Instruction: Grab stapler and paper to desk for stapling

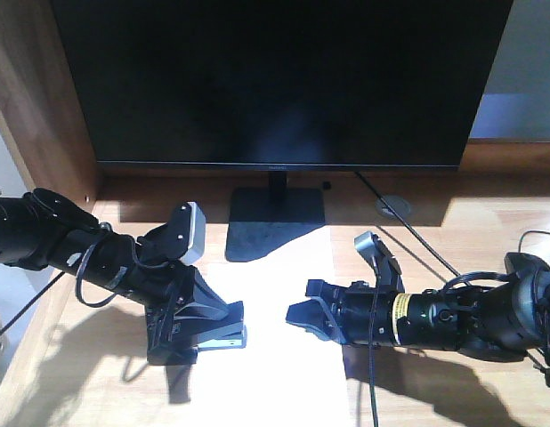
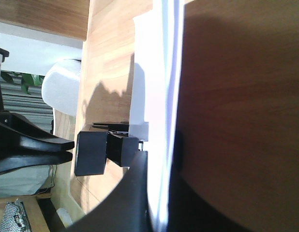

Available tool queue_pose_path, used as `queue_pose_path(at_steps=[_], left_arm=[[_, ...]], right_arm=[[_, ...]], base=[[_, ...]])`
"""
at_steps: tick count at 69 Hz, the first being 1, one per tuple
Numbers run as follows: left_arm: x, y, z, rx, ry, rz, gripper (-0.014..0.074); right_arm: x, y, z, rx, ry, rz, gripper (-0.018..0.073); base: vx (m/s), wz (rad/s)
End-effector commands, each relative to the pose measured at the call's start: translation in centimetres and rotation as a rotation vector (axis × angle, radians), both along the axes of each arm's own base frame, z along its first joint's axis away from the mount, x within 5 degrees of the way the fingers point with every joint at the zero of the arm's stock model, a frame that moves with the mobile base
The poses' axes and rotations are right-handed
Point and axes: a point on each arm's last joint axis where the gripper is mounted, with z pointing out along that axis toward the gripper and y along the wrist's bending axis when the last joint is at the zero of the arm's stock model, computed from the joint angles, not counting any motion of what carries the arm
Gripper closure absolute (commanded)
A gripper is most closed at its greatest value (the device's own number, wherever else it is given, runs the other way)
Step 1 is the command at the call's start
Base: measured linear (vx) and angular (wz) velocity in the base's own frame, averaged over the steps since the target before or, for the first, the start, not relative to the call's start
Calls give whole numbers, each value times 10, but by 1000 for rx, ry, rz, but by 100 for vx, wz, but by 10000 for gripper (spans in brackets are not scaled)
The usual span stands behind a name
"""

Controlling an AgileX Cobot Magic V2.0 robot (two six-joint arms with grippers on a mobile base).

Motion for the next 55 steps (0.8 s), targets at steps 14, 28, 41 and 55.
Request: queue_pose_path(at_steps=[14, 28, 41, 55], left_arm=[[0, -5, 23, -70, -27, 4, 603], [0, -5, 23, -70, -27, 4, 603], [2, -5, 23, -69, -39, 14, 603], [5, -5, 10, -53, -31, 4, 603]], right_arm=[[4, 3, 18, 68, -72, 7, 562], [4, 3, 18, 68, -72, 7, 562], [4, 3, 18, 68, -72, 7, 562], [4, 3, 18, 68, -72, 7, 562]], base=[[0, 0], [0, 0], [0, 0], [0, 0]])
